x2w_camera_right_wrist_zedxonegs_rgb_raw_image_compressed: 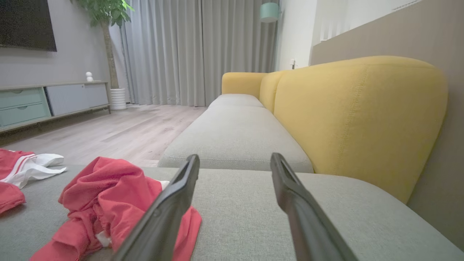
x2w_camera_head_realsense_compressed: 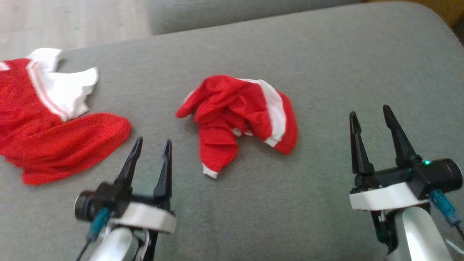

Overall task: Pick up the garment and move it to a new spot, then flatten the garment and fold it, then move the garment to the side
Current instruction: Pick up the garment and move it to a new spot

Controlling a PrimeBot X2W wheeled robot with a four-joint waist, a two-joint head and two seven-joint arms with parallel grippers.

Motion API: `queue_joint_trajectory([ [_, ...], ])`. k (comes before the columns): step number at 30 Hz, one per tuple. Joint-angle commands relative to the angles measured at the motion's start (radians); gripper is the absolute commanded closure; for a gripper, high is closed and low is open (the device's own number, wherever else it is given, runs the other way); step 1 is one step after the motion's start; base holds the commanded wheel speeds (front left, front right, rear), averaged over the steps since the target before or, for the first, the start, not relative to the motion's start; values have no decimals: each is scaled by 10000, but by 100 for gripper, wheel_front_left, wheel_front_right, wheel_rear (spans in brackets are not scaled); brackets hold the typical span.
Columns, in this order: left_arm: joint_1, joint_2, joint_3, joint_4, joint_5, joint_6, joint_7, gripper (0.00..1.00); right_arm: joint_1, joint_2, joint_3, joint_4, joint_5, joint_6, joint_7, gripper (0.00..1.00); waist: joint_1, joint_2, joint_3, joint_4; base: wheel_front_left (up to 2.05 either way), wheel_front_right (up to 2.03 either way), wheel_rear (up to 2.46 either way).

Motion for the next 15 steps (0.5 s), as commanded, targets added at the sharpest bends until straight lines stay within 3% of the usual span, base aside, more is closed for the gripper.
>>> queue_joint_trajectory([
  [1,-251,48,610,-395,235,28,-80,0,-48,-1,160,-258,-163,77,-62,0,2,0,-362,552,0,0,0],
  [9,1911,-760,2796,-837,1706,-650,-81,0,528,-1,-106,203,-291,77,-63,0,2,0,-766,937,0,0,0],
  [15,2543,-1364,4149,-769,2573,-1324,-81,0,917,-1,-59,747,-130,77,-63,0,2,0,-946,920,0,0,0],
])
